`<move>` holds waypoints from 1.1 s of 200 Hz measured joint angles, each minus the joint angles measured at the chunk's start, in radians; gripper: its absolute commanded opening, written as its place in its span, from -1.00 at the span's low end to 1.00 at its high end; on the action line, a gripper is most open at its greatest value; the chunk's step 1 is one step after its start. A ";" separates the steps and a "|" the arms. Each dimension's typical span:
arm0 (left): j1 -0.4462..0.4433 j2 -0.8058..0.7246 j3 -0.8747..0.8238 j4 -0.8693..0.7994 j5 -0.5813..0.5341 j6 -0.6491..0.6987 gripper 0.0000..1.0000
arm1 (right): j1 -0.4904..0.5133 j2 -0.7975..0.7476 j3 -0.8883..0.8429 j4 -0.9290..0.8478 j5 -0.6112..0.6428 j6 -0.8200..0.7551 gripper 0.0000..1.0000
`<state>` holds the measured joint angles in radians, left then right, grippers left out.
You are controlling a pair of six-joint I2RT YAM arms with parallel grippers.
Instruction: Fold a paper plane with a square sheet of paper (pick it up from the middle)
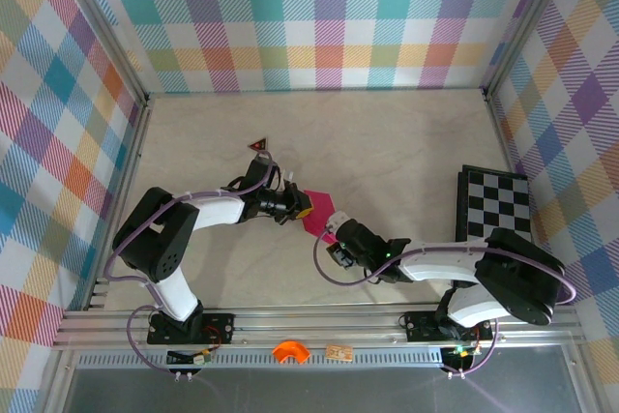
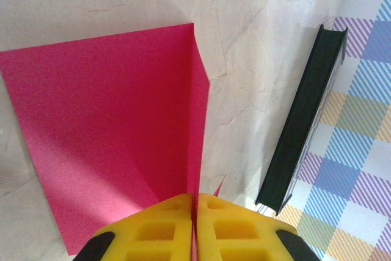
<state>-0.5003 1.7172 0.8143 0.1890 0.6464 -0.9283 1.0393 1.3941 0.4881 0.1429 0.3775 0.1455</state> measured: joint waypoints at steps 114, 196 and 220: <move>0.000 0.000 0.001 -0.007 -0.001 0.001 -0.84 | 0.023 0.070 0.022 0.011 0.108 -0.023 -0.43; 0.000 -0.001 0.008 -0.034 -0.002 0.009 -0.84 | 0.023 0.070 0.014 0.049 0.101 0.003 -0.61; 0.000 -0.001 0.008 -0.034 -0.002 0.009 -0.84 | 0.023 0.070 0.011 0.053 0.101 0.004 -0.64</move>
<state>-0.5007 1.7161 0.8227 0.1547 0.6449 -0.9195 1.0622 1.4643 0.4992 0.1955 0.4782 0.1493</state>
